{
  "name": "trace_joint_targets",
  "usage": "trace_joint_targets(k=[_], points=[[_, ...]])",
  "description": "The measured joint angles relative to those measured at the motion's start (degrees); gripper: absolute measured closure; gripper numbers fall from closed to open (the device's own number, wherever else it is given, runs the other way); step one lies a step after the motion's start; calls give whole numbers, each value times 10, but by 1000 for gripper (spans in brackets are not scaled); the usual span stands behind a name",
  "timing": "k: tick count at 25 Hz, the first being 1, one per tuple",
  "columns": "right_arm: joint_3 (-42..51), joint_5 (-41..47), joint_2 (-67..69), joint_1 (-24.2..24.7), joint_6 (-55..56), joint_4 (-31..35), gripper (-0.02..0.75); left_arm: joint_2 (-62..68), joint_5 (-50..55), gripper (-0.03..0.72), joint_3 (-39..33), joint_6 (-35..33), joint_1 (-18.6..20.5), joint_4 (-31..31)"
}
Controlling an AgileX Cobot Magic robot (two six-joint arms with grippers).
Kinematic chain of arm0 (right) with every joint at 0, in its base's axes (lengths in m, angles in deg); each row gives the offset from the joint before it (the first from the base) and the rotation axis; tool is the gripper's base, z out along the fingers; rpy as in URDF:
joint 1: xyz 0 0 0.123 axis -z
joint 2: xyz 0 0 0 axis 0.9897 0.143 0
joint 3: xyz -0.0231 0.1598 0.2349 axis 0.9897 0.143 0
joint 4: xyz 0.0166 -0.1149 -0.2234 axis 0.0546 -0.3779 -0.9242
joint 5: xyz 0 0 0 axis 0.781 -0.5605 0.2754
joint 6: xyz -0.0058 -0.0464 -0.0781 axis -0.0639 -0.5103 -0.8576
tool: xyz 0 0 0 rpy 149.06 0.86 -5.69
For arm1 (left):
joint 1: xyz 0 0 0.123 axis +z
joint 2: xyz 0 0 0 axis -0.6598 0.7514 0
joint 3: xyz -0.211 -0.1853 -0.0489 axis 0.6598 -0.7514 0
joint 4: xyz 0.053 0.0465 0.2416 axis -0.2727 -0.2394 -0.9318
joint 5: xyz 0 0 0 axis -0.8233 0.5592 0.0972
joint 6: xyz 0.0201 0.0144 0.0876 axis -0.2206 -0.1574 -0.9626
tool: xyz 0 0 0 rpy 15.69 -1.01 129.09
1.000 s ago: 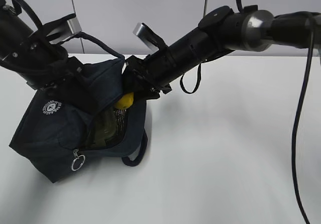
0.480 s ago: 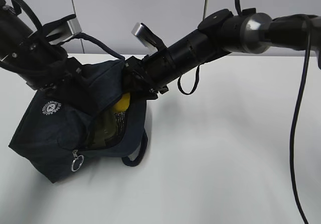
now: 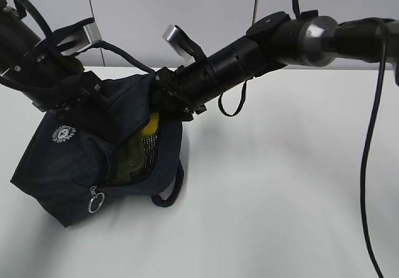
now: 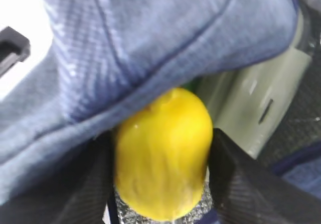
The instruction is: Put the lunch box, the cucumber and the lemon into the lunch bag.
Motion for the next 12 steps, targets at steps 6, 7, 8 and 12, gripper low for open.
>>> trace_joint_targets(k=[6,7,8,12], points=[[0,0,7,0,-8,1,282,0,1,697,0,0,0,0],[0,0,10,0,-6,-3,282,0,2,697,0,0,0,0],[0,0,11,0,-4,-7,281,0,3,697,0,0,0,0],[0,2,12,9,6,-21,281,0,5,697,0,0,0,0]])
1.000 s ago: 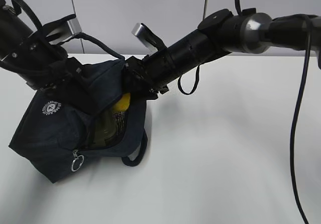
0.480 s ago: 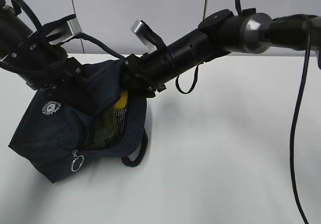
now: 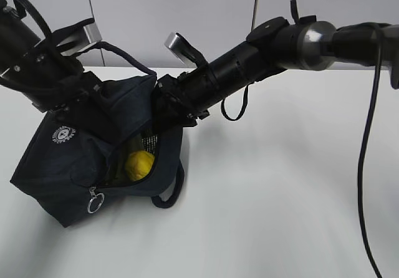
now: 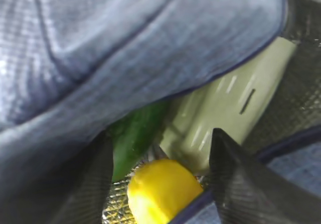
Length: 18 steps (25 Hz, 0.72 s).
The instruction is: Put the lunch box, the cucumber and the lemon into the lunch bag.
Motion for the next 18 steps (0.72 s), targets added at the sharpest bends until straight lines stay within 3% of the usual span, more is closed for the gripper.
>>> trace_joint_targets(k=[9,18], points=[[0,3,0,71,35,-20,281,0,1,697,0,-1,0,0],[0,3,18,70,42,-62,281,0,3,697,0,-1,0,-1]])
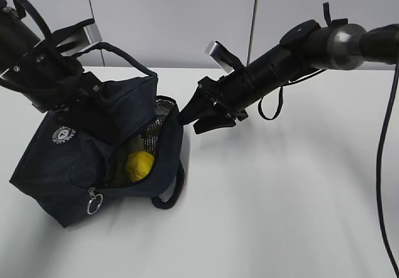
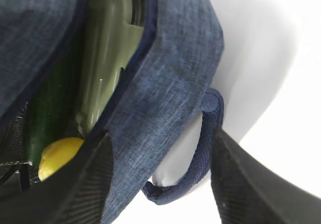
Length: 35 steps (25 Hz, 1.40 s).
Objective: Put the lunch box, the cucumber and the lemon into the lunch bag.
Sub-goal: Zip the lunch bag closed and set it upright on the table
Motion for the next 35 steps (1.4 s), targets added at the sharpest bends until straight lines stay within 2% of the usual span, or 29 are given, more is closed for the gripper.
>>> trace_joint_targets(k=[9,17,18,20,23,25,31,35], points=[[0,0,21,-9,2,12,281,0,0,697,0,0,0,0],[0,0,45,-30,-19,71,288,0,0,697,0,0,0,-3],[0,0,45,-31,-19,71,308,0,0,697,0,0,0,-4],[0,0,45,-32,-21,71,395,0,1,697,0,0,0,-6],[0,-2,45,-32,-21,71,612,0,1,697,0,0,0,-8],[0,-2,45,-32,-20,72,705,0,1,697,0,0,0,-8],[1,-2,26,-31,1,68,730,0,8,697,0,0,0,3],[2,0,-18,-25,19,41,731,0,10,697,0,0,0,20]])
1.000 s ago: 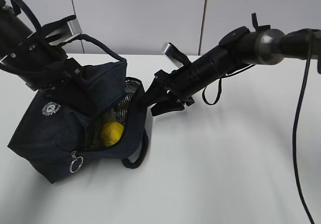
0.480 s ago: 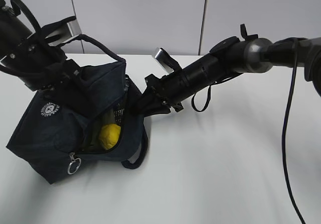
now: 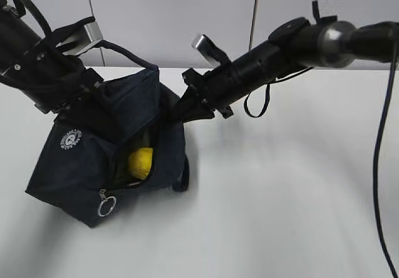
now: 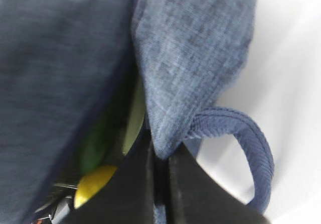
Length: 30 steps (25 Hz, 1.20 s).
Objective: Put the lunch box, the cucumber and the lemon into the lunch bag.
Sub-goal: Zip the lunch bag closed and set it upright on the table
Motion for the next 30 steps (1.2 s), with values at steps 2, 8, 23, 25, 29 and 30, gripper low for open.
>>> trace_joint_targets(k=[2,8,23,25,29,30], points=[[0,1,-24,7,14,-16,732,0,0,697,0,0,0,12],[0,9,-89,20,58,-85,732,0,-4,697,0,0,-35,56],[-15,25,-185,49,149,-220,734,4,-50,697,0,-8,-77,174],[-15,27,-185,48,151,-228,734,7,-50,697,0,-8,-77,174],[-15,30,-185,47,154,-244,734,23,-53,697,0,-8,-78,175],[-15,30,-185,47,155,-249,734,26,-56,697,0,-8,-79,176]])
